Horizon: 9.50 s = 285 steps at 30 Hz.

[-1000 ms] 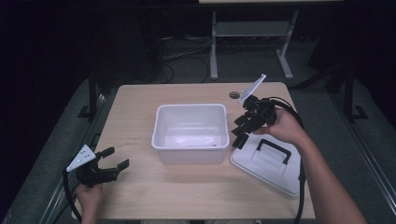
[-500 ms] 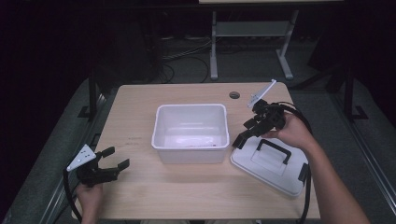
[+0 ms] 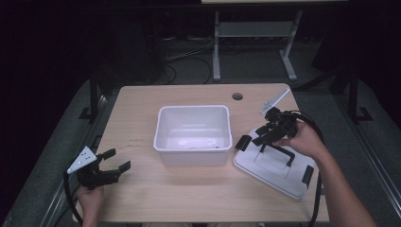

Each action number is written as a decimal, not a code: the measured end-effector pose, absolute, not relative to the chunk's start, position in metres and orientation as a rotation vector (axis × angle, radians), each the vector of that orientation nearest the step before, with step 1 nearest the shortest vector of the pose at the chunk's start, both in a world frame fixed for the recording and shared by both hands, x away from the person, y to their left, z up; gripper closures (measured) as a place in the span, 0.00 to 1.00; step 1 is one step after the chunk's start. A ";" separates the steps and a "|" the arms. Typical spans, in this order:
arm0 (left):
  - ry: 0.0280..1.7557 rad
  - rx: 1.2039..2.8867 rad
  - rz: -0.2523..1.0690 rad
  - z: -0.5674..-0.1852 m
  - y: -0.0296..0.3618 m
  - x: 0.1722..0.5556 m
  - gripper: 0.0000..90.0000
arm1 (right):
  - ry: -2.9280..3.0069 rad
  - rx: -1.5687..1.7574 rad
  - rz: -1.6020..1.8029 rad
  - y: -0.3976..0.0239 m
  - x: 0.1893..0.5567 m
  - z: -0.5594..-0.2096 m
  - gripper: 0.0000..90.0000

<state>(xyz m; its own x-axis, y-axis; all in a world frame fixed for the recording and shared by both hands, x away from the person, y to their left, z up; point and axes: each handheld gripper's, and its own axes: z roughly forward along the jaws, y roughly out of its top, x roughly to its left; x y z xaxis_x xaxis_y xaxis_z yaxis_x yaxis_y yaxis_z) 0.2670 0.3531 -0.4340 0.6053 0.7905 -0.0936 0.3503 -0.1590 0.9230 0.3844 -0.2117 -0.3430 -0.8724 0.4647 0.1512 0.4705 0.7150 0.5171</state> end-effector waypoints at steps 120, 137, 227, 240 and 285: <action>0.940 1.778 0.515 -0.436 0.351 0.268 0.16 | -2.828 -0.951 -0.954 -0.284 0.359 -0.392 0.93; 0.943 1.774 0.515 -0.436 0.351 0.267 0.16 | -2.862 -0.900 -0.999 -0.287 0.342 -0.364 0.93; 0.940 1.778 0.519 -0.436 0.347 0.270 0.16 | -2.998 -0.427 -0.994 -0.182 0.378 -0.235 0.94; 0.938 1.785 0.522 -0.436 0.348 0.271 0.16 | -2.989 -0.357 -0.985 -0.161 0.388 -0.236 0.94; 0.937 1.778 0.521 -0.437 0.349 0.271 0.16 | -2.908 -0.172 -0.954 -0.073 0.438 -0.255 0.94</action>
<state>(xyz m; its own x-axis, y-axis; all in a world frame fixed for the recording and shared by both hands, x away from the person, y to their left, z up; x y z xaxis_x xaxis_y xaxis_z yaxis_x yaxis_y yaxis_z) 0.2710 0.3488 -0.4367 0.6044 0.7930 -0.0760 0.3536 -0.1816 0.9176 0.4380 -0.0732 -0.2552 -0.9908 0.0827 0.1075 0.1304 0.8004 0.5852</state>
